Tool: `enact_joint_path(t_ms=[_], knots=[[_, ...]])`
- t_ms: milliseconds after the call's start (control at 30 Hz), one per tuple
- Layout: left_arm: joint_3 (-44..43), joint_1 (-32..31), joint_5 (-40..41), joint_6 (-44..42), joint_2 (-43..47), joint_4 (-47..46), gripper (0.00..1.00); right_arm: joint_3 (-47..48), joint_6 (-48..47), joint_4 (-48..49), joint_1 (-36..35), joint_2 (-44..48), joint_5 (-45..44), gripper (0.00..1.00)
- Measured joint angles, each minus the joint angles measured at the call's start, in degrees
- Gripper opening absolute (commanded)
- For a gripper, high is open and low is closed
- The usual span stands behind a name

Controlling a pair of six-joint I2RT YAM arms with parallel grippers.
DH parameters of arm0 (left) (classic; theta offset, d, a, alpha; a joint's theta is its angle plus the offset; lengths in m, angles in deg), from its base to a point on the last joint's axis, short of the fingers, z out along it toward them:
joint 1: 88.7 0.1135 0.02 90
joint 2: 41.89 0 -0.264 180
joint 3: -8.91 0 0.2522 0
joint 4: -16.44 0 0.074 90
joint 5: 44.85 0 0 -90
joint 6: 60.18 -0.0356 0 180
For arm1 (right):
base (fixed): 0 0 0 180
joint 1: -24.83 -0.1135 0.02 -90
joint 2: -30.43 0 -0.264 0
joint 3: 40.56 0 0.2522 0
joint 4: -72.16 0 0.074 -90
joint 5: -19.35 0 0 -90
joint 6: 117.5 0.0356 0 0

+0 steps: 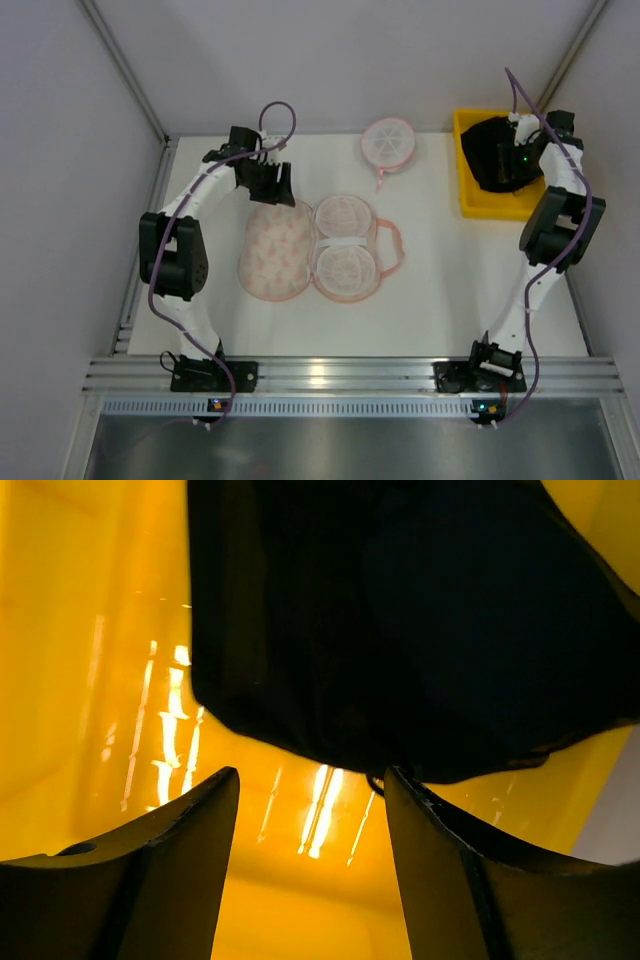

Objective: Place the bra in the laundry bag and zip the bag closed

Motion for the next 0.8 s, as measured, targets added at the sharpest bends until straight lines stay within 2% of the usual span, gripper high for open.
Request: enact_joint_path(t_ms=[233,367,467,500,600,800], knots=[[0.8,0.0,0.4,0.3,0.0,1.5,0.66,0.0,-1.1,5.1,-0.4,-6.1,-4.9,0.65],[0.8,0.0,1.1,0.3,0.0,2.2,0.66,0.3,-1.4,7.6,-0.4,-7.8,-6.8,0.61],[0.8,0.0,1.4,0.3,0.0,2.5,0.66,1.1,-2.0,9.1,-0.5,-9.5,-7.3,0.47],[0.8,0.0,1.6,0.3,0.0,2.6,0.66,1.3,-2.1,9.6,-0.5,-9.8,-7.0,0.3],[0.9,0.0,2.2,0.3,0.0,2.7,0.66,2.0,-2.4,10.3,-0.6,-10.2,-6.8,0.0],[0.9,0.0,3.0,-1.2,0.0,3.7,0.65,2.6,-1.6,9.2,-0.7,-10.3,-4.9,0.0]])
